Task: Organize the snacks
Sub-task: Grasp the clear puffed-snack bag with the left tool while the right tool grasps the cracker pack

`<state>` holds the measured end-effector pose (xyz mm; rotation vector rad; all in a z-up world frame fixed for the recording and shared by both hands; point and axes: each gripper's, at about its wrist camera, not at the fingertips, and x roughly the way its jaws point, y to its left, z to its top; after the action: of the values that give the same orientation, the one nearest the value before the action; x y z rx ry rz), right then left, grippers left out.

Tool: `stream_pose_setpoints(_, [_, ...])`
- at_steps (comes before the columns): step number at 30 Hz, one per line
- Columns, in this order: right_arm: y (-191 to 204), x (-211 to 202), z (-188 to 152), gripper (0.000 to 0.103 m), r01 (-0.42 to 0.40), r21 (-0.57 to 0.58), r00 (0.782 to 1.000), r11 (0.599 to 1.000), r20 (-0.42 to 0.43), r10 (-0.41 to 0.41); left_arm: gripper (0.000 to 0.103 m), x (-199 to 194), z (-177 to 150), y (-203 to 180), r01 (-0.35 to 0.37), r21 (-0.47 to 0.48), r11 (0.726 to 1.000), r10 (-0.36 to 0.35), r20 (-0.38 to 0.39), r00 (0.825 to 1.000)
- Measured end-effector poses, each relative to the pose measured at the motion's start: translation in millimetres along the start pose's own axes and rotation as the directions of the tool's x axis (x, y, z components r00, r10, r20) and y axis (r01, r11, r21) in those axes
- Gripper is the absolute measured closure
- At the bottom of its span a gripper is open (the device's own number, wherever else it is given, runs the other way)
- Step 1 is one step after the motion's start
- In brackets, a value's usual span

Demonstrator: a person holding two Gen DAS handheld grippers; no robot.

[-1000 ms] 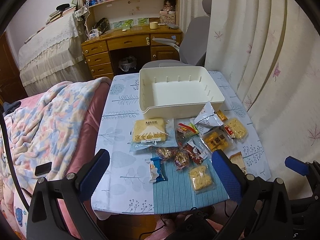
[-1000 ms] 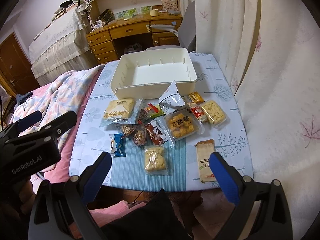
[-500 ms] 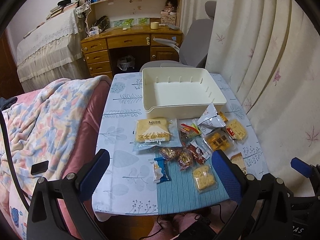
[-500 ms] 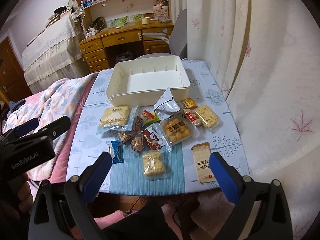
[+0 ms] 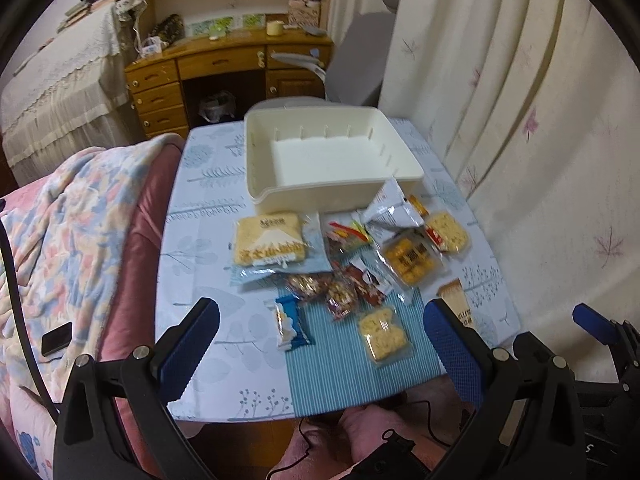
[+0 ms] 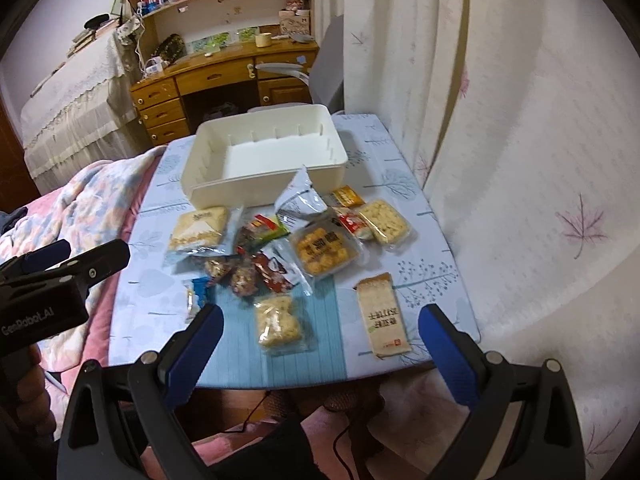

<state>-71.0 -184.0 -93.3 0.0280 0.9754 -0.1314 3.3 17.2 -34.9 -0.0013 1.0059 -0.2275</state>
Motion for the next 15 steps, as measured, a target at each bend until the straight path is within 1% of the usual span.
stream_pose_setpoints(5, [-14,15,-6,0.004,0.012,-0.016,1.0,1.0,-0.027,-0.013,0.001,23,-5,-14,0.014,0.004,1.0,-0.013,-0.075,0.997])
stream_pose_setpoints(8, [-25,27,-11,0.004,0.01,-0.034,0.998,0.999,-0.059,-0.012,0.001,40,-8,-22,0.011,-0.016,1.0,-0.013,-0.136,0.991])
stream_pose_setpoints(12, [-39,45,-15,0.004,0.013,-0.067,0.996,0.998,-0.086,-0.019,0.001,65,-11,-33,0.004,-0.039,0.999,-0.012,-0.214,0.977])
stream_pose_setpoints(15, [-49,64,-19,0.004,0.009,-0.08,0.993,0.997,-0.121,-0.018,0.001,86,-14,-42,-0.016,-0.057,0.998,-0.001,-0.294,0.956])
